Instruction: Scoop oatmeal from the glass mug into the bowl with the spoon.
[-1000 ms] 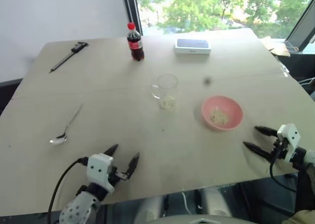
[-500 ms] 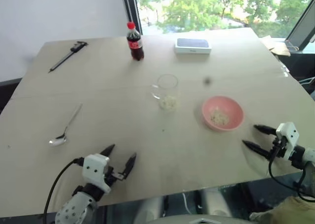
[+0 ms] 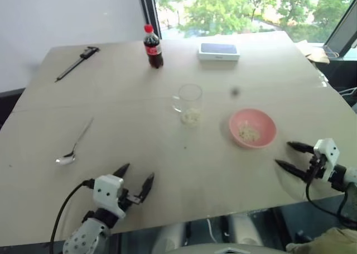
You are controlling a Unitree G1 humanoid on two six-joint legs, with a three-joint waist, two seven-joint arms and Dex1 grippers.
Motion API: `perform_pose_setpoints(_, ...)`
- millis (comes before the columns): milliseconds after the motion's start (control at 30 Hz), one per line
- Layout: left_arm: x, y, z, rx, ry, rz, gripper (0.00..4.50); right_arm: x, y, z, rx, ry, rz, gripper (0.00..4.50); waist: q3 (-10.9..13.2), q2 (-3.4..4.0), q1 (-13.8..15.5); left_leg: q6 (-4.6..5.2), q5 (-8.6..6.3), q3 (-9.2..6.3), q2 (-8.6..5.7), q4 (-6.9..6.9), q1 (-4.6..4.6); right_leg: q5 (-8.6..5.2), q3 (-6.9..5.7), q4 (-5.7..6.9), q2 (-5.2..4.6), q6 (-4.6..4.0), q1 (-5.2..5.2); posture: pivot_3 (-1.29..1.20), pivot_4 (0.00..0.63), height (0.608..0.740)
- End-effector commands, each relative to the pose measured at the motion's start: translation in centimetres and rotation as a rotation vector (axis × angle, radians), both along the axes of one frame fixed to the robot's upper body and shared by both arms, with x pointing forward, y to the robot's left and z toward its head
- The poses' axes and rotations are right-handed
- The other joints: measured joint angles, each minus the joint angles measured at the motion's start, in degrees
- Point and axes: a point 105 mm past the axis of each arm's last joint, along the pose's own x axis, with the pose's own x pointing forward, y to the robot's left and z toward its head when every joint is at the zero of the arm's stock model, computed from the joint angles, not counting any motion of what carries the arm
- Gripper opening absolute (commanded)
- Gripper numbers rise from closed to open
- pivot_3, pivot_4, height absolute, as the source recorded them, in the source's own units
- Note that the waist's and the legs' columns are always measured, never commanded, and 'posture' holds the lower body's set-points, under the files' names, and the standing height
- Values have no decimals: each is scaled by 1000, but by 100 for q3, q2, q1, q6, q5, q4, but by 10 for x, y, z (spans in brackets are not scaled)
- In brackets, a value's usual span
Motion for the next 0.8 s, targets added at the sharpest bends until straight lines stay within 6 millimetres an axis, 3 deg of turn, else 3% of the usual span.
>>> perform_pose_setpoints(33, 6, 12, 31, -60, -85, 64, 4443, -13, -5, 33, -1, -1, 113, 4500, 9, 5, 15, 1, 0, -3, 1, 0, -4, 0, -2, 0, -1, 0, -3, 0, 150, 740)
perform_pose_setpoints(300, 22, 39, 68, -26, -154, 166, 4443, -44, 23, 82, -24, 78, 400, 4500, 19, -6, 41, 1, -1, -9, 3, 0, -8, 0, -11, -3, 2, 1, -3, 0, 150, 740)
perform_pose_setpoints(433, 28, 71, 84, 30, -133, 246, 4443, -40, 65, 110, 46, -2, 508, 4500, 41, -17, 46, 0, -1, -13, 4, 0, -11, 2, -15, -3, 2, 3, -5, 0, 150, 740)
perform_pose_setpoints(567, 31, 101, 87, 71, -57, 327, 4443, -36, 101, 124, 96, -72, 591, 4500, 55, -34, 47, -2, -2, -22, 10, 0, -9, 3, -39, -1, 1, 5, -5, 0, 150, 740)
perform_pose_setpoints(667, 31, 121, 83, 100, 15, 374, 4443, -32, 117, 129, 112, -105, 626, 4500, 57, -38, 76, -8, -4, -26, 0, -1, -19, 15, -46, -4, 7, 18, -15, 0, 150, 740)
perform_pose_setpoints(800, 31, 143, 84, 110, 65, 429, 4443, -27, 127, 133, 129, -131, 646, 4500, 56, -41, 140, -38, 14, -26, -15, 5, -101, 33, -42, -4, 0, -4, -92, 0, 150, 740)
